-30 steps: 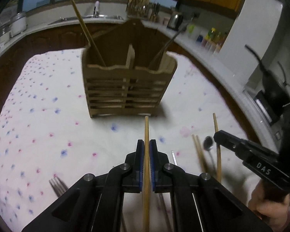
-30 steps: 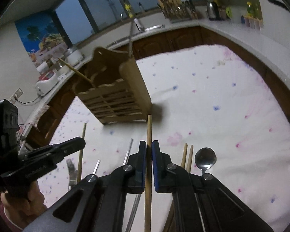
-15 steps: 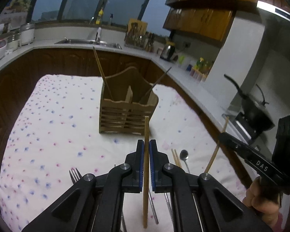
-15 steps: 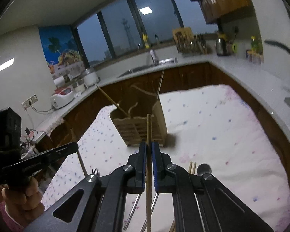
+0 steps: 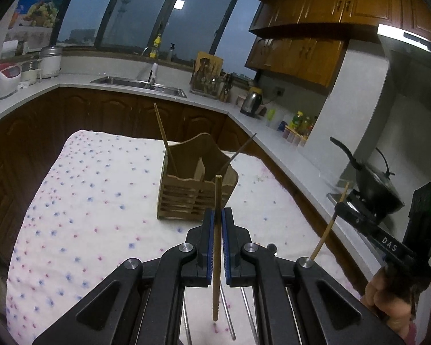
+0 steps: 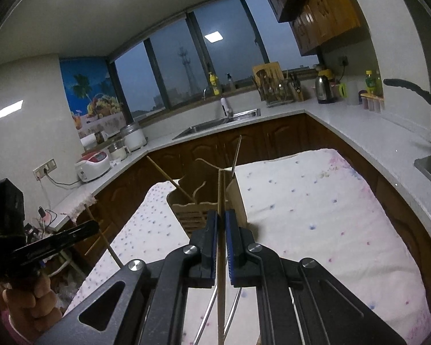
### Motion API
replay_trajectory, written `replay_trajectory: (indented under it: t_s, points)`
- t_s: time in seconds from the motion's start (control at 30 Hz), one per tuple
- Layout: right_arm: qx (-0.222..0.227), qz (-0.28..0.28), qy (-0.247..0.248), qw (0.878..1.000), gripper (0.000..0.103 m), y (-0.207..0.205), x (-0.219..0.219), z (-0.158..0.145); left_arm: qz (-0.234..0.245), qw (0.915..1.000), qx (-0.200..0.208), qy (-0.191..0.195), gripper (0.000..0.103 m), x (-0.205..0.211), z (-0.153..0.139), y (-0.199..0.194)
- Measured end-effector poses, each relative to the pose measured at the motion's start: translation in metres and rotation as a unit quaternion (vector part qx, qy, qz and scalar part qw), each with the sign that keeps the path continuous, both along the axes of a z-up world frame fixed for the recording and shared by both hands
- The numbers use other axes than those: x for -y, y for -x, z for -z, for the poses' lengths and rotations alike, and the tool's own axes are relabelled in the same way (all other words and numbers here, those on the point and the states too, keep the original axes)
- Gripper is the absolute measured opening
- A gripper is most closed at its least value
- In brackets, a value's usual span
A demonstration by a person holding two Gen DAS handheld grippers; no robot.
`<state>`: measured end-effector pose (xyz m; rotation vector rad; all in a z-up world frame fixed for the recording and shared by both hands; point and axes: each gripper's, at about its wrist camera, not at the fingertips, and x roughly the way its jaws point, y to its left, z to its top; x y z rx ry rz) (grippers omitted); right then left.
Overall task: Organize utensils
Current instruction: 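Carry both chopsticks upright and lower them into the wooden holder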
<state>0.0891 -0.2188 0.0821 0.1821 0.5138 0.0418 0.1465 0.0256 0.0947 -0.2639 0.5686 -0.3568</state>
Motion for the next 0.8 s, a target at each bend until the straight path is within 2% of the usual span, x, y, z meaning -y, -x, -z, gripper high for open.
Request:
replay_trajectory:
  t_s: [0.5,0.8]
  points:
    - [0.031,-0.005,-0.007,0.999,0.006,-0.026,-0.002,-0.008,-0.011,0.9995,0.022,0.02,0.003,-0.015,-0.012,-0.019]
    - [0.088,-0.005,-0.014,0.996,0.006,-0.068,0.0,-0.034,-0.039,0.9971,0.056,0.034,0.003,-0.029,-0.027,-0.054]
